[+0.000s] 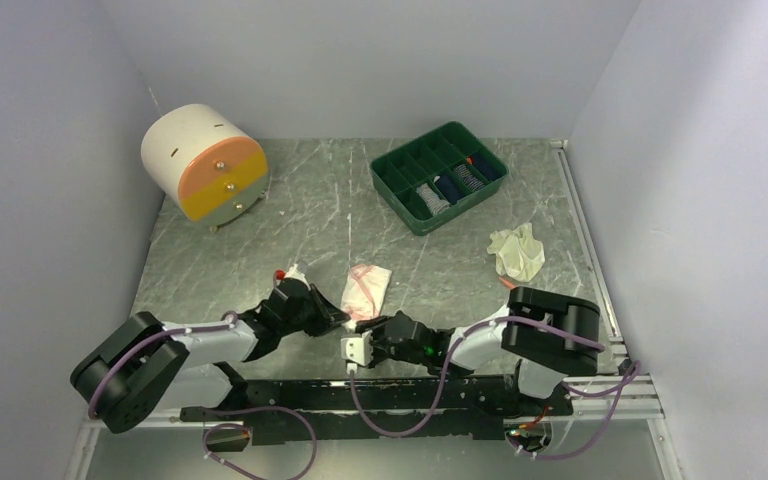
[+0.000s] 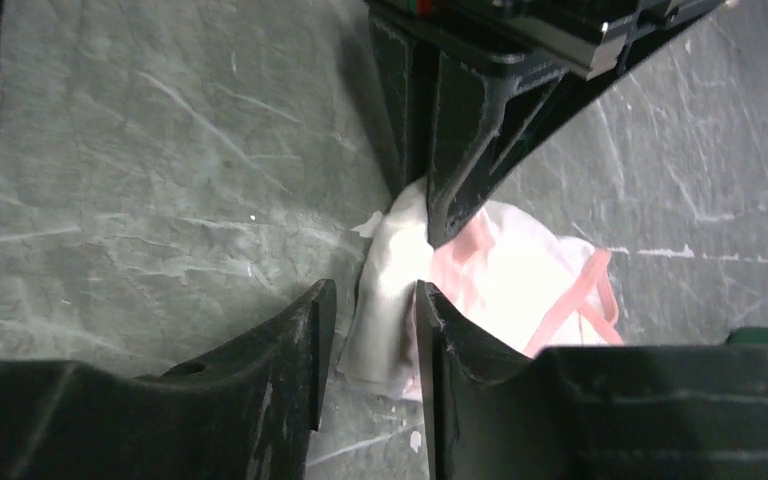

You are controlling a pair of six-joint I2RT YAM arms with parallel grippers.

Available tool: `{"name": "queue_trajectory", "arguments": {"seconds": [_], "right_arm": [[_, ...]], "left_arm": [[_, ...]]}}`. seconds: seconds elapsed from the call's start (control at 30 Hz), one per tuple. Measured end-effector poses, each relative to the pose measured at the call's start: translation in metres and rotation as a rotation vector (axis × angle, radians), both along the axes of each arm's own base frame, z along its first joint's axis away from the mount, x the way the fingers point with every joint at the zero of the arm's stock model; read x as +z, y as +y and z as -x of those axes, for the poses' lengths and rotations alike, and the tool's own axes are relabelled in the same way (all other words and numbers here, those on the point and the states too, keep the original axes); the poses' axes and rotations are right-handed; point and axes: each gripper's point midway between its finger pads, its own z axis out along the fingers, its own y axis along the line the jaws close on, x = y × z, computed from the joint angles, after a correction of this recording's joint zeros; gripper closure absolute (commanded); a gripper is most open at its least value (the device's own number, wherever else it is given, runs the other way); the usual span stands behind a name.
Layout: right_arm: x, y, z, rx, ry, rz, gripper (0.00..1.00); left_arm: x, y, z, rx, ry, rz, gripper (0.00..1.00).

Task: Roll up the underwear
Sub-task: Roll the underwear to the center of the board.

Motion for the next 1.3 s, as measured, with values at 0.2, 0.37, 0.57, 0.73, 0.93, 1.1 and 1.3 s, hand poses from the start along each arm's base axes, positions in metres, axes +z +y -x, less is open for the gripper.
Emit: {"name": "queue_trajectory", "arguments": {"seconds": [0.2,0.37,0.57,0.73,0.93,1.1,1.3], "right_arm": [[-0.003,-0.007,-0.010,-0.056,-0.058,0.040,0.76],[-0.005,-0.006,-0.009,-0.065,-0.072,0.049,1.00],[-0.004,-0.001,-0.005,-0.064,-0.011,0.006,1.00],[-0.002,0.007,0.003,-0.048,0.123,-0.074,1.00],[-0.001,0.015,0.021,-0.008,0.345,-0.198,1.00],[0.001,0.016,0.027,-0.012,0.503,-0.278,1.00],[0.003,0.014,0.029,-0.058,0.655,-0.330,0.99]], "left_arm": [[0.000,0.006,0.004,-0.008,0.006,-0.044,0.95],[-0.001,0.007,0.004,-0.013,0.005,-0.051,0.92],[-0.001,0.011,0.007,-0.012,0.010,-0.060,0.57],[0.010,0.020,0.010,0.002,-0.017,-0.058,0.42],[0.006,0.038,0.015,0.018,-0.012,-0.114,0.57],[-0.003,0.045,0.018,0.004,0.000,-0.166,0.80],[-0.007,0.046,0.019,-0.016,0.003,-0.184,0.94]]}}
